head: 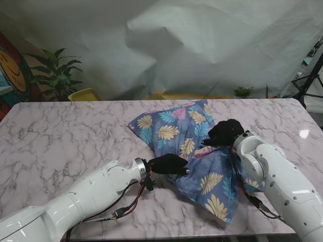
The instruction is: Put a pillowcase on a pillow
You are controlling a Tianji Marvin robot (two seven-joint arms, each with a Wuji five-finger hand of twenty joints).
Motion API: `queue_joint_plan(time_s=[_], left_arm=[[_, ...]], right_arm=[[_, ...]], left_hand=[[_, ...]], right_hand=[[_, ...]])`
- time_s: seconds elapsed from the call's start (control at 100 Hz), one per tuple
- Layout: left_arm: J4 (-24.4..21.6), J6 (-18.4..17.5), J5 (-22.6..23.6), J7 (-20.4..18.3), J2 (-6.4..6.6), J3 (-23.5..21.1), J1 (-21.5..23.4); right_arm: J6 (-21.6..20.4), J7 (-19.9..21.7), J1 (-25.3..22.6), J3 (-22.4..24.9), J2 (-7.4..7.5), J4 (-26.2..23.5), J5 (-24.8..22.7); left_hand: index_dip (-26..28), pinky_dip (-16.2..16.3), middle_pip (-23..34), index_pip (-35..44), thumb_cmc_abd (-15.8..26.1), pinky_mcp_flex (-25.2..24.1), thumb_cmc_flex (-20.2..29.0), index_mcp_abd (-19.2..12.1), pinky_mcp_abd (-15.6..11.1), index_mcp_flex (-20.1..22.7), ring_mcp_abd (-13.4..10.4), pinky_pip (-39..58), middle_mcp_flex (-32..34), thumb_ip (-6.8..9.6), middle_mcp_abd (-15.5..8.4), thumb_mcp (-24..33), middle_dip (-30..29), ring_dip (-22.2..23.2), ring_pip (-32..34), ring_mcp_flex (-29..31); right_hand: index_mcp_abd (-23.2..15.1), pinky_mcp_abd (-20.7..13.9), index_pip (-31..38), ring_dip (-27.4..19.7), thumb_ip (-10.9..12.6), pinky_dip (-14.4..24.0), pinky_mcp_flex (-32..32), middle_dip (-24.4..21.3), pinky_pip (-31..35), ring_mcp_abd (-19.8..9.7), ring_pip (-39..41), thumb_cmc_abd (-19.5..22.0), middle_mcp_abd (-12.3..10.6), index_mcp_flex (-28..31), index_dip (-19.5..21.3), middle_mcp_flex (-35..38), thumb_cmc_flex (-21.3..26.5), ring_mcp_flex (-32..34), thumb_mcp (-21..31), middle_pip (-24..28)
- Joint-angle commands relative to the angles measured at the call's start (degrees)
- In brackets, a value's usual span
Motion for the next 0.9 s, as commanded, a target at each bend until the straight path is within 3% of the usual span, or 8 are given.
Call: queue_joint_plan(time_s=[0.0,0.22,0.44,0.54,0.61,0.7,0.76,0.89], left_arm=[[-0.5,1.1,-0.1,-1.2,1.51,-0.4,1.3],[-7.6,3.0,-4.2,-4.1,4.4,-3.3,4.0],[-14.4,4.9,-10.6,-10.4,7.66,-6.7,6.6],[-15.8,5.4,-12.6,-13.1,8.59,-7.3,6.9],[-16.2,6.0,-11.8,-12.9,8.84,-7.7,7.0],[-16.3,7.4,-8.4,-11.6,9.0,-7.8,6.7],[-15.9,8.0,-6.5,-11.0,8.97,-7.3,6.1],[-14.1,8.8,-5.6,-11.3,8.46,-5.3,4.5]], right_arm=[[-0.9,0.0,0.0,-0.8,0.42,2.0,-0.1],[-3.3,0.3,1.3,-2.6,1.03,6.3,0.2],[-3.4,0.3,2.3,-3.3,1.18,9.1,1.6],[-2.9,0.2,2.3,-3.3,1.21,9.3,1.4],[-2.4,0.3,1.9,-2.8,1.14,8.9,1.4],[-1.7,0.1,0.5,-1.2,0.87,7.3,1.9],[-1.3,0.4,-1.2,0.7,0.66,5.0,2.0],[0.0,1.6,-6.7,5.8,0.0,-2.6,3.3]], left_hand=[[1.5,-1.0,-1.3,0.8,2.6,0.1,0.9,3.5,6.8,0.0,4.3,1.0,-0.2,-1.47,0.1,-0.9,-1.4,1.0,1.5,1.5],[2.9,-0.8,-2.0,1.8,3.4,0.6,1.7,4.3,8.4,0.0,4.5,1.2,-0.2,-1.41,0.4,-2.0,-1.7,0.7,0.9,1.4],[6.6,-1.4,-2.4,3.7,4.6,-1.5,1.9,5.3,8.3,2.2,5.6,-0.6,-0.1,-0.7,0.4,-3.5,-1.9,0.4,0.2,0.2],[9.3,-1.3,-2.6,5.9,4.7,-1.9,1.2,4.8,8.3,4.6,5.5,-1.3,0.5,0.15,0.4,-3.9,-2.1,0.1,-0.3,0.0],[9.6,-1.2,-3.3,5.1,4.9,-2.2,1.0,4.4,8.2,4.6,5.6,-1.8,0.3,0.34,0.6,-4.0,-2.4,-0.2,-0.9,-0.5],[3.2,-1.1,-6.3,-6.7,6.3,-3.7,2.4,3.7,8.0,2.8,5.0,-4.3,-2.6,-1.19,1.3,-6.4,-3.4,-1.1,-3.4,-3.0],[-4.8,-0.9,-7.9,-14.0,5.1,-4.3,4.1,3.0,7.9,0.4,5.0,-5.6,-4.7,-1.71,1.6,-6.3,-3.9,-1.6,-4.9,-4.5],[-11.8,-1.4,-12.3,-23.4,2.2,-6.5,6.9,0.1,7.4,-6.5,5.3,-9.7,-10.3,-3.12,3.3,-4.6,-5.7,-3.1,-9.0,-9.1]], right_hand=[[-2.5,0.1,-0.6,-1.1,1.6,-0.8,-1.1,-1.0,-0.5,-1.2,-2.2,-1.6,-1.1,-2.8,-0.7,-1.5,0.8,-1.2,1.2,-1.5],[-2.7,-0.3,-0.8,-2.0,1.4,-0.9,-1.2,-1.6,-0.8,-1.6,-3.4,-1.7,-1.2,-6.2,-1.8,-2.5,1.3,-1.6,1.5,-1.9],[-2.5,-0.4,-0.6,-2.4,1.3,-0.9,-1.5,-1.9,-0.8,-1.4,-3.6,-1.4,-1.1,-6.7,-2.6,-3.1,1.7,-2.0,1.1,-1.7],[-1.9,-0.3,-1.6,-2.6,1.3,-1.0,-1.7,-2.2,-0.8,-1.4,-3.7,-1.1,-1.1,-7.3,-3.8,-3.3,1.6,-2.3,0.7,-1.6],[-1.2,-0.3,-2.8,-2.8,1.4,-1.0,-1.9,-2.5,-1.0,-1.2,-3.8,-0.7,-0.8,-8.1,-4.9,-3.6,1.2,-2.6,0.4,-1.8],[0.6,-0.1,-5.8,-3.3,1.5,-1.2,-2.7,-3.0,-1.2,-0.8,-4.0,0.3,-0.3,-8.8,-8.0,-4.0,0.4,-3.4,0.1,-2.1],[3.3,0.5,-11.4,-4.2,1.5,-1.5,-3.8,-4.0,-1.9,-0.1,-5.2,1.5,0.6,-9.9,-13.5,-4.6,-1.2,-4.5,-0.2,-3.6],[9.6,2.7,-22.9,-6.8,1.6,-2.1,-10.2,-6.0,-4.9,3.3,-10.0,3.1,4.9,-17.5,-21.9,-12.5,-5.9,-12.4,0.9,-8.2]])
